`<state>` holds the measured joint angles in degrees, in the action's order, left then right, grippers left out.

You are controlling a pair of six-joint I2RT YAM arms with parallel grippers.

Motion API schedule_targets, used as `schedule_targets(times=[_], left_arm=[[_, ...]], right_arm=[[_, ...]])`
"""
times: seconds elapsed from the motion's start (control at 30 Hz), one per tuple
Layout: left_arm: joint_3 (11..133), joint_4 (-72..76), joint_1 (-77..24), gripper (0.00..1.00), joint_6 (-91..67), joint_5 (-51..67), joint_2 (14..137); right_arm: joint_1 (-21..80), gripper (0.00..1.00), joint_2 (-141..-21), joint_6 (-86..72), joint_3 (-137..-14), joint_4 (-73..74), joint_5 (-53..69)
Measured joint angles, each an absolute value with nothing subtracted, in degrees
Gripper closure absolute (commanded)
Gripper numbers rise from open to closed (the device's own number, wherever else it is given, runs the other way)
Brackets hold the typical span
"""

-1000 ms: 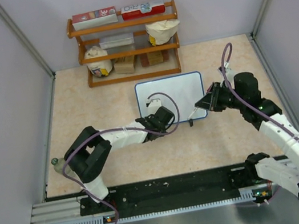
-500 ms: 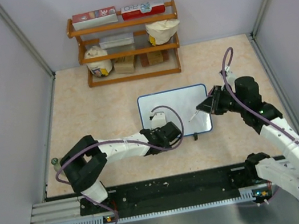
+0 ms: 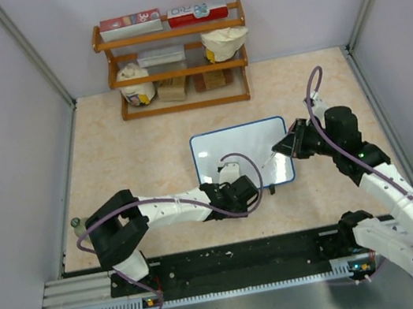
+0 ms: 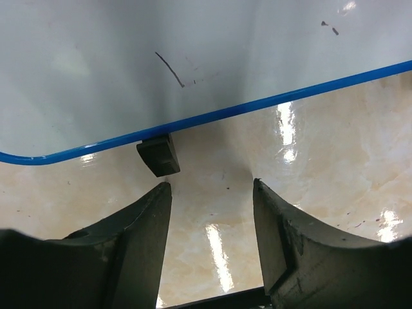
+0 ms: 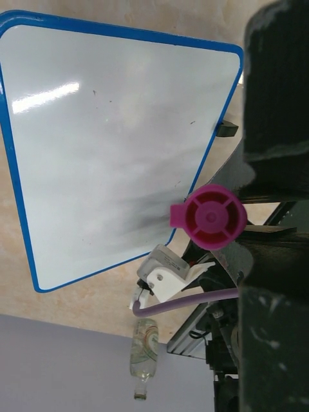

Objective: Write a sentence on the whiteboard
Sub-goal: Move the whiteboard to the center of the board.

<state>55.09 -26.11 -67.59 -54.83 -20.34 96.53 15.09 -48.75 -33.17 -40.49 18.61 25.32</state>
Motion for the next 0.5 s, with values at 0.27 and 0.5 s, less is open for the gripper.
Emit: schedule_targets(times=[0.27,0.5], left_arm=[[55.6,-26.3,-67.9,0.39,-51.9,-20.0,96.9],[53.8,-28.5,-69.5,0.2,-47.9,-18.0,91.7]], right_arm=[[15.1,1.0,-48.8,-32.1,-40.5,18.6,24.9],[15.1,1.0,-48.4,-30.9,-40.5,19.1,24.4]])
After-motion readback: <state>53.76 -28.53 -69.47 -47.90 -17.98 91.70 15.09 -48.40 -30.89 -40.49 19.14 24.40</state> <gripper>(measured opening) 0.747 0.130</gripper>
